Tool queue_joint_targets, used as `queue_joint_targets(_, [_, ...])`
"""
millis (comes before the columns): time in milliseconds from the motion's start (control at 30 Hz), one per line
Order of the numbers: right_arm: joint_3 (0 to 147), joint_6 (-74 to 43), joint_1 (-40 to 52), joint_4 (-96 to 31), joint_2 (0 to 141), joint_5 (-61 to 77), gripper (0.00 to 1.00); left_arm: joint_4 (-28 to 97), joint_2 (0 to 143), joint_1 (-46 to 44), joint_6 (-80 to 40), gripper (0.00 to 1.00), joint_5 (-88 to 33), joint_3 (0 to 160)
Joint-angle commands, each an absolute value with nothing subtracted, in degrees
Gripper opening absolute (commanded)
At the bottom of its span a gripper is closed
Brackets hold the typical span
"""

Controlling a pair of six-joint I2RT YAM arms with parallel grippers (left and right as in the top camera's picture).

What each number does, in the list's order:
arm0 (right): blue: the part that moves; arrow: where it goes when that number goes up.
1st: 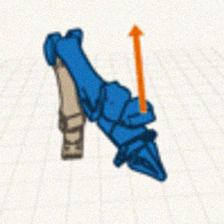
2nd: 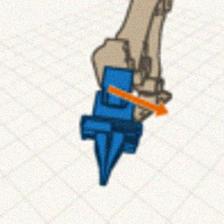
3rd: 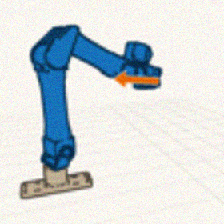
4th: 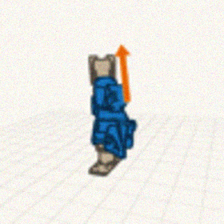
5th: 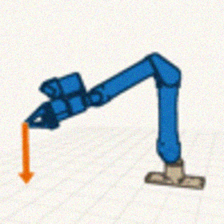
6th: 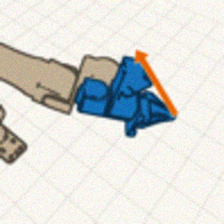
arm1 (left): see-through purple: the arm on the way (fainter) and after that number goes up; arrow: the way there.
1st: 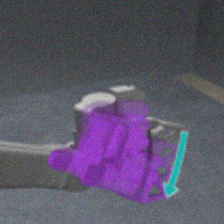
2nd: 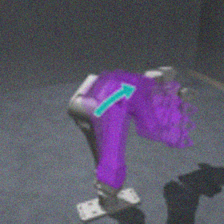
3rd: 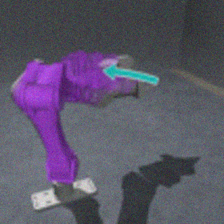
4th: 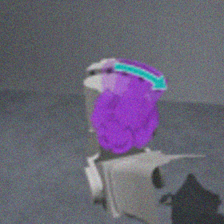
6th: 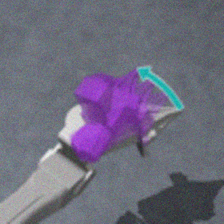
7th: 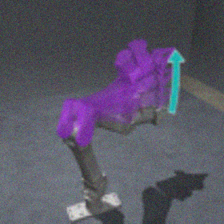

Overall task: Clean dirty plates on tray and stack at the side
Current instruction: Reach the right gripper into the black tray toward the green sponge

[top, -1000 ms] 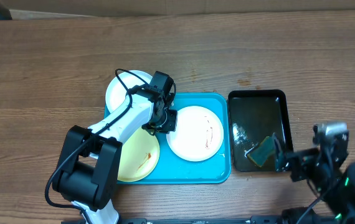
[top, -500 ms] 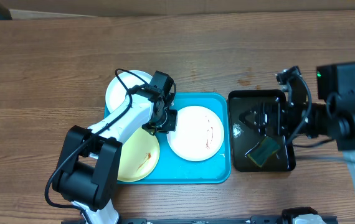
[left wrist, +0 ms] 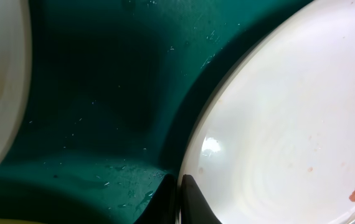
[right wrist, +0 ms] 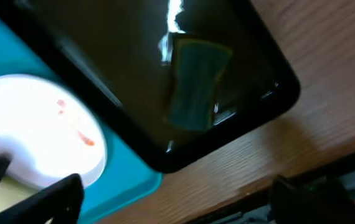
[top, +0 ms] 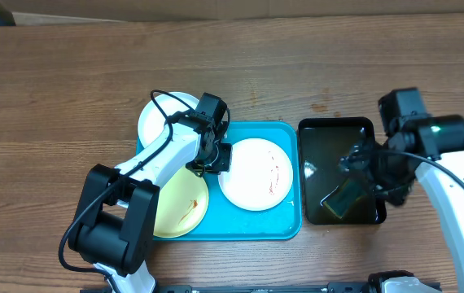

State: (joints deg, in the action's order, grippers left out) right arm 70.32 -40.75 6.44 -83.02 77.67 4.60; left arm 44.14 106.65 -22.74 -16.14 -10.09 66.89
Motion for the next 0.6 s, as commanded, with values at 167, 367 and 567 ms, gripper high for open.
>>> queue_joint_targets(167, [54.9,-49.8,6.7,-70.5,77.0,4.6,0.93,44.4,107.5,-22.5,-16.8,0.04,-10.3,67.7])
queue_joint_targets(367, [47.8,-49.8,6.7,-58.6,77.1,4.5,0.79,44.4,107.5,-22.5,-16.8,0.04,-10.3,67.7])
queue_joint_targets(567, [42.3,-52.1,6.7,-50.1,77.1,-0.3,0.77,44.6,107.5,-22.5,-16.7,0.04,-10.3,67.7])
